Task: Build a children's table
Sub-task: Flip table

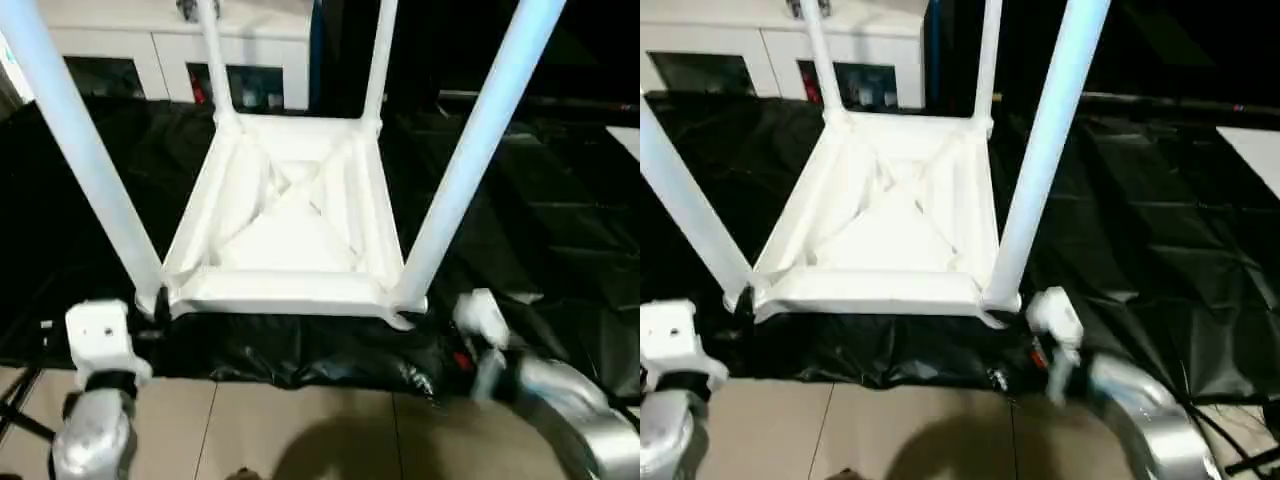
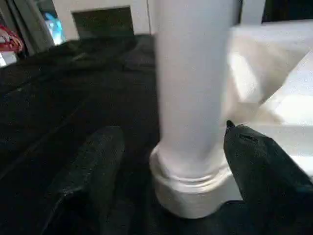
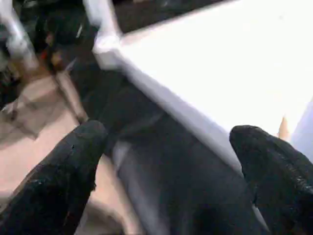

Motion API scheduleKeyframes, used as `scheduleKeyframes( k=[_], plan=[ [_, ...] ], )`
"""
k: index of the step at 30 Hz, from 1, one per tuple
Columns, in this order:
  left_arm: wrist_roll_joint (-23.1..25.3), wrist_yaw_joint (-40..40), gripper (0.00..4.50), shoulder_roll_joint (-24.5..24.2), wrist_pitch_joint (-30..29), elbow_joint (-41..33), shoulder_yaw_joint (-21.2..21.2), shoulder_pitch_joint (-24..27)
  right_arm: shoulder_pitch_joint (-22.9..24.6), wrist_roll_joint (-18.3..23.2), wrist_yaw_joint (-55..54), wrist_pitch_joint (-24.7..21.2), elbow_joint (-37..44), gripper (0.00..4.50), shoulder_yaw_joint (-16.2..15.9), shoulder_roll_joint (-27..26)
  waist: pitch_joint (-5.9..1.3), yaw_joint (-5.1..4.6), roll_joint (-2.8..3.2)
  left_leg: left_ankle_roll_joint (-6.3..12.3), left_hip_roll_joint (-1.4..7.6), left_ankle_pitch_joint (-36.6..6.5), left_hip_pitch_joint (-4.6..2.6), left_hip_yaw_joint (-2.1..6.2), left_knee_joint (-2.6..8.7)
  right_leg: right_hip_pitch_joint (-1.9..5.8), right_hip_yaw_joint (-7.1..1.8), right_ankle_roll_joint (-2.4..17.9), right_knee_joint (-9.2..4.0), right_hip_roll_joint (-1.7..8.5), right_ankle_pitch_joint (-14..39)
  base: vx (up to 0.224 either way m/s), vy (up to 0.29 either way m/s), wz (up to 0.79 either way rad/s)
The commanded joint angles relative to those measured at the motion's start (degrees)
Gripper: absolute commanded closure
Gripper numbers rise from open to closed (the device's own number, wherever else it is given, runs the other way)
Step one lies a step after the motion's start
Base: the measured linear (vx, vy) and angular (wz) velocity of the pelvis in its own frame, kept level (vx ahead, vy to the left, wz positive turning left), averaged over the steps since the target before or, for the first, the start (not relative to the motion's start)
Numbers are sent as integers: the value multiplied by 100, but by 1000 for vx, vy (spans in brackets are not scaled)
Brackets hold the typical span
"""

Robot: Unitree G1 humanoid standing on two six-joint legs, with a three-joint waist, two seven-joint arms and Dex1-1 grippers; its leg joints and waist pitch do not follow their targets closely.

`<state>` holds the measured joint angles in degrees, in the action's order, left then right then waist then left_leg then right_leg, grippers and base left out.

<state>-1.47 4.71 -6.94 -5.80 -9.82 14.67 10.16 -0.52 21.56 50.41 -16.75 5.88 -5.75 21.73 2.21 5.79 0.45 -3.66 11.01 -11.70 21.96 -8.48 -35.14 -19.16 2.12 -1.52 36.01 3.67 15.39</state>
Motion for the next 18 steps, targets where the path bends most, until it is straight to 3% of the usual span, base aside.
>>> scheduleKeyframes(
  k=[1,3,4,5,6,7,8,10,18],
  plan=[
    [-132,133,39,-188,5,326,166,-263,-195,-61,-148,77,-230,0,-121,-141,-213,19,-25,13,231,-1143,-113,96,556,-7,-195,910,-464,386,177,0,0,0],
    [-279,267,27,-250,-16,448,214,-394,-263,-102,-184,110,-310,0,-176,-204,-225,52,4,4,228,-1065,-123,91,551,-9,-197,914,-445,388,-28,0,0,0],
    [-536,611,8,-472,-54,827,277,-768,-435,-214,-215,194,-510,0,-302,-352,-215,63,-122,21,223,-954,-109,68,556,-1,-197,900,-440,381,-202,0,0,0],
    [-514,683,8,-617,-15,1059,279,-949,-510,-246,-222,224,-610,0,-328,-424,-235,114,-126,37,188,-878,-148,53,545,-26,-195,916,-417,385,-218,0,0,0],
    [-468,700,3,-708,23,1200,274,-1049,-552,-257,-220,237,-666,0,-335,-466,-250,109,-114,46,172,-807,-133,51,543,-13,-202,899,-409,384,-298,0,0,0],
    [-530,778,1,-745,-7,1262,275,-1135,-596,-282,-221,262,-728,0,-340,-495,-255,117,-158,34,209,-598,-100,74,564,14,-182,856,-359,391,-733,0,0,0],
    [-543,798,1,-786,-9,1351,268,-1257,-657,-322,-226,312,-845,0,-336,-526,-240,119,-170,19,219,-617,-103,71,576,8,-175,852,-366,381,-796,0,0,0],
    [-667,953,1,-843,-28,1541,254,-1470,-760,-425,-276,442,-1048,0,-339,-563,-245,117,-211,-45,217,-837,-128,54,578,3,-182,917,-357,396,-751,0,0,0],
    [-666,1025,1,-889,-217,2097,78,-1946,-755,-424,-363,572,-1160,0,-119,-425,-219,166,-227,-134,231,-1089,-152,41,606,5,-203,938,-391,412,-466,0,0,0]
  ],
)
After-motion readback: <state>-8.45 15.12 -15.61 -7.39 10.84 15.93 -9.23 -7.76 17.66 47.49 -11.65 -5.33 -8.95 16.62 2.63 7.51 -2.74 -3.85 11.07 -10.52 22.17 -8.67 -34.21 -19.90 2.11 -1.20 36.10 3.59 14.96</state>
